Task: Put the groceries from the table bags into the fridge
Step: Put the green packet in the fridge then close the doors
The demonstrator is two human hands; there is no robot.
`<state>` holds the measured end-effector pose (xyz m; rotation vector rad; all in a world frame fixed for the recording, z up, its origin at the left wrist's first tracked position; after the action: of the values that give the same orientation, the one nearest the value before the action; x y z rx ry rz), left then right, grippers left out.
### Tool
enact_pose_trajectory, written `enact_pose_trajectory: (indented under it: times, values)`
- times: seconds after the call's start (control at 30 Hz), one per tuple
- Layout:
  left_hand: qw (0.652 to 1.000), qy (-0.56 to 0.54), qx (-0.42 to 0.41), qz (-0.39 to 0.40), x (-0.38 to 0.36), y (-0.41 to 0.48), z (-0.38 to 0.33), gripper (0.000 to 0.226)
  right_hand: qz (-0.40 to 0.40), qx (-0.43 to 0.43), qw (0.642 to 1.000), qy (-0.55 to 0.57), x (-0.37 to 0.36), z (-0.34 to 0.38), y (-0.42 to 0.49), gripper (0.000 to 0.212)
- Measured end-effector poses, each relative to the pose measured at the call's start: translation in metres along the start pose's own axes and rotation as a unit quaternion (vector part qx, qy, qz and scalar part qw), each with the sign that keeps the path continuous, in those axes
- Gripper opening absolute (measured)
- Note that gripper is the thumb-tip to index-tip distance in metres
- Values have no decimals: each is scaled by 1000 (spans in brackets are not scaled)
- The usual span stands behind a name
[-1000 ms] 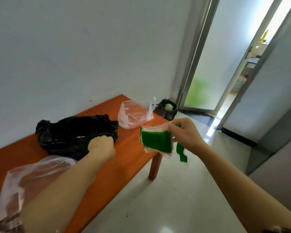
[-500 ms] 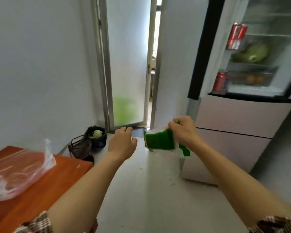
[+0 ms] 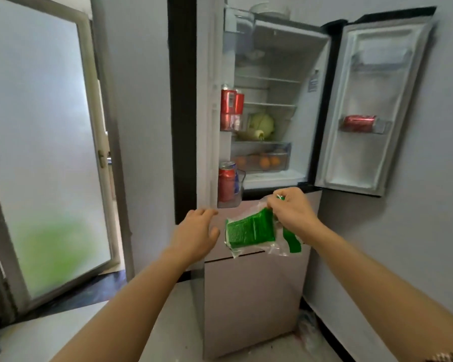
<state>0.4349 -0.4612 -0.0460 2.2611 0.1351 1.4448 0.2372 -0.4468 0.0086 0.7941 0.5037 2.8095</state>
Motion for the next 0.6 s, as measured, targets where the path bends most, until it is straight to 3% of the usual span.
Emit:
enact_pose_trajectory:
  times: [0.07,0.27,0.6]
  values:
    - [999,-18,-41,5,-17,38,-25,45,-45,-16,999,2,26,-19,34,40]
    - [993,-22,-113,7,-62,146,-94,45,-144,-18,989,-27,94,-59,125,25]
    - [999,5,-33,9,-164,346,-128,44,-191,3,981,25,166,-151,300,22]
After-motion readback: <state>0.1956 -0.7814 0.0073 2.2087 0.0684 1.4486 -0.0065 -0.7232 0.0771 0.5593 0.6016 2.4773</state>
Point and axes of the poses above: each hand's wrist, its own y-axis towards the middle knuckle, its own x-axis out of the back of the hand, z = x × y, the point moved 10 cm from there along y, towards the middle knuckle
